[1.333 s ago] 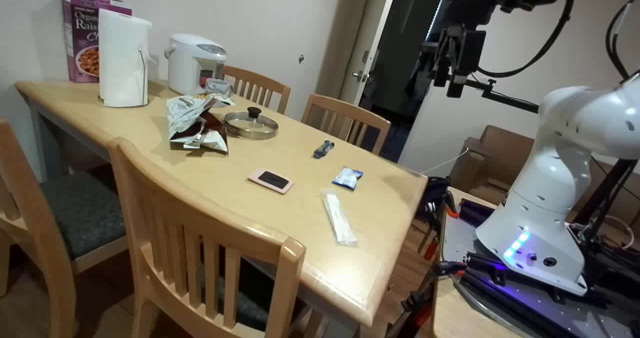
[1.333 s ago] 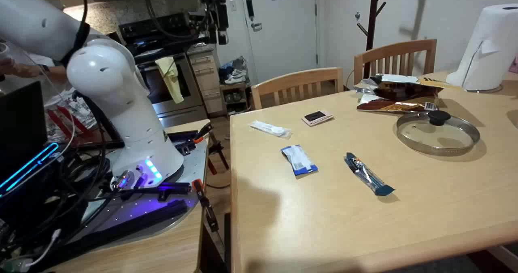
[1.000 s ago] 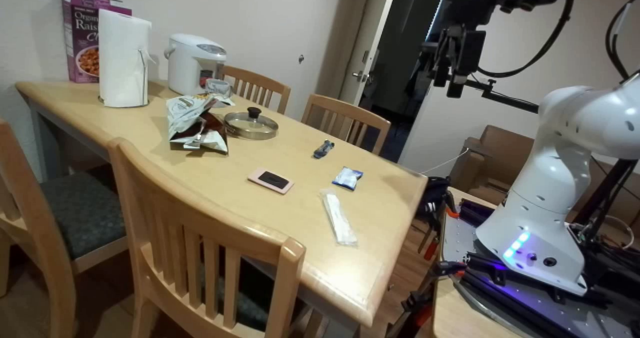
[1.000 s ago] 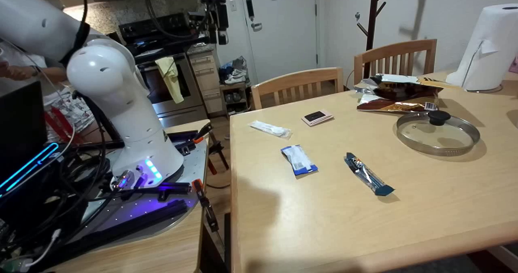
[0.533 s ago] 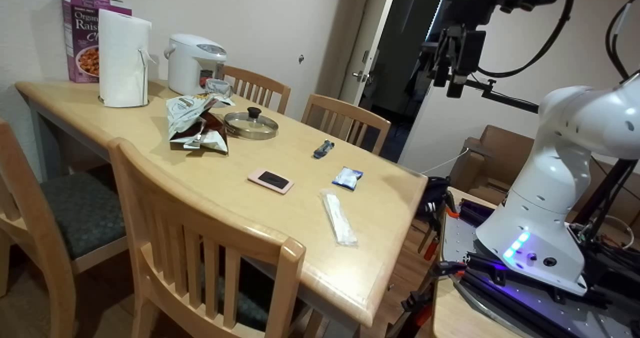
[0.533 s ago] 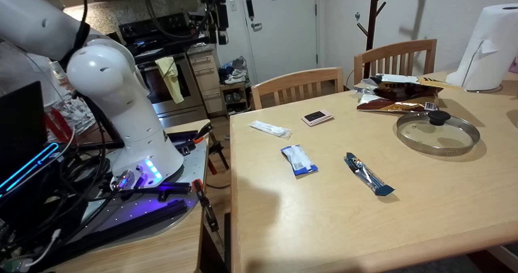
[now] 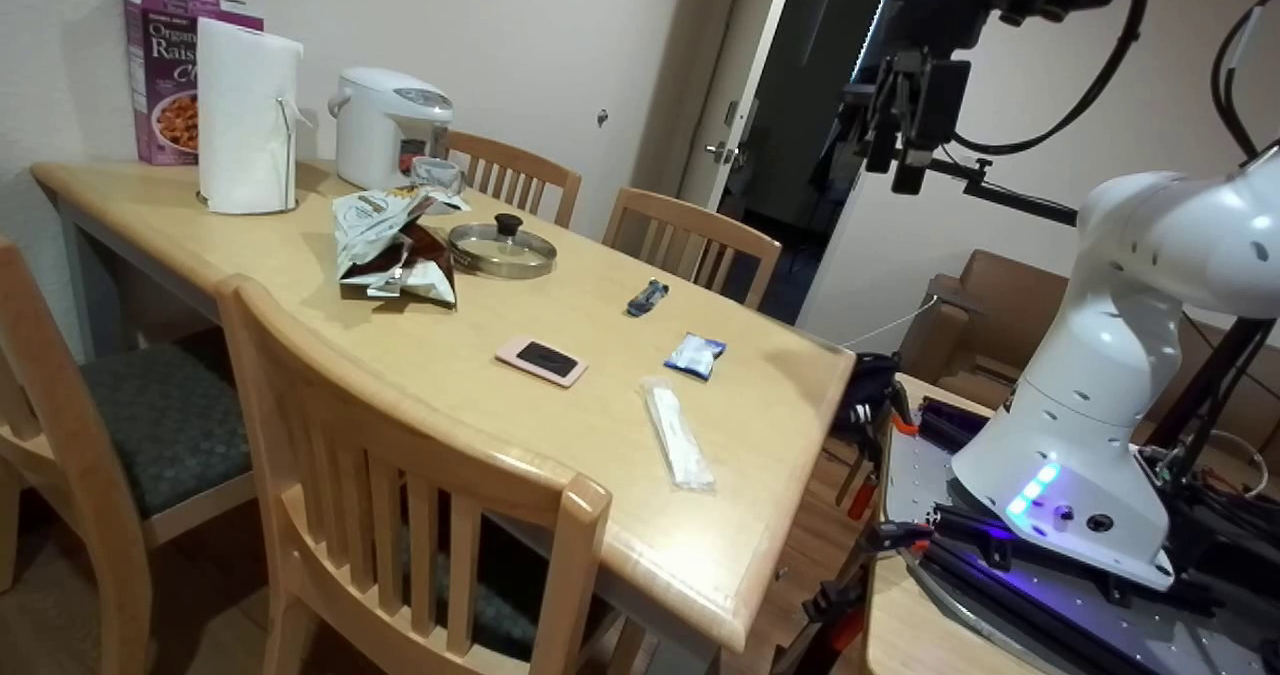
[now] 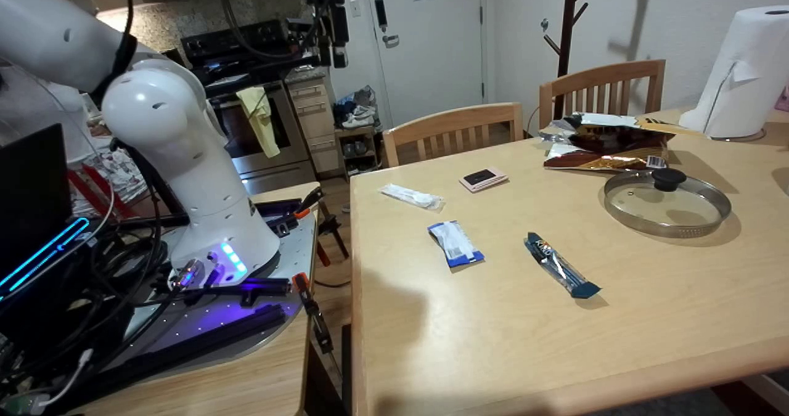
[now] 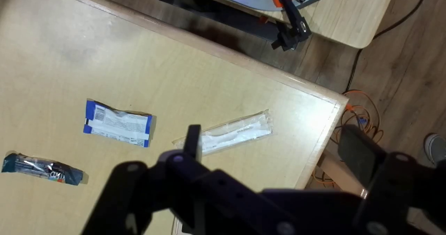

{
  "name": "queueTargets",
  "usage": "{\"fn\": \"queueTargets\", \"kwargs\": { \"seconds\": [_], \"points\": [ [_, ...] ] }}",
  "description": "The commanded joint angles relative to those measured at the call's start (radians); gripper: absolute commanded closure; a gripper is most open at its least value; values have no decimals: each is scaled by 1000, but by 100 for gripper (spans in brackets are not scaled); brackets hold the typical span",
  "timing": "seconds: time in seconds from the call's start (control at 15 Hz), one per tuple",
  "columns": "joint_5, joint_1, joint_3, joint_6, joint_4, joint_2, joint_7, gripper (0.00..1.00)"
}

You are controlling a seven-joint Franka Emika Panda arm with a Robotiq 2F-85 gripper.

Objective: Turn the white object anti clockwise

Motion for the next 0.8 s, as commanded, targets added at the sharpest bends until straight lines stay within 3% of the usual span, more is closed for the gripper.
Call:
{"fn": "queueTargets", "kwargs": {
  "seconds": [0.0,0.4,0.73],
  "points": [
    [3,-7,13,97,-16,3,54,0],
    [-4,-20,14,325,-59,46,109,0],
    [-3,-95,45,380,-38,149,355,0]
  ]
}}
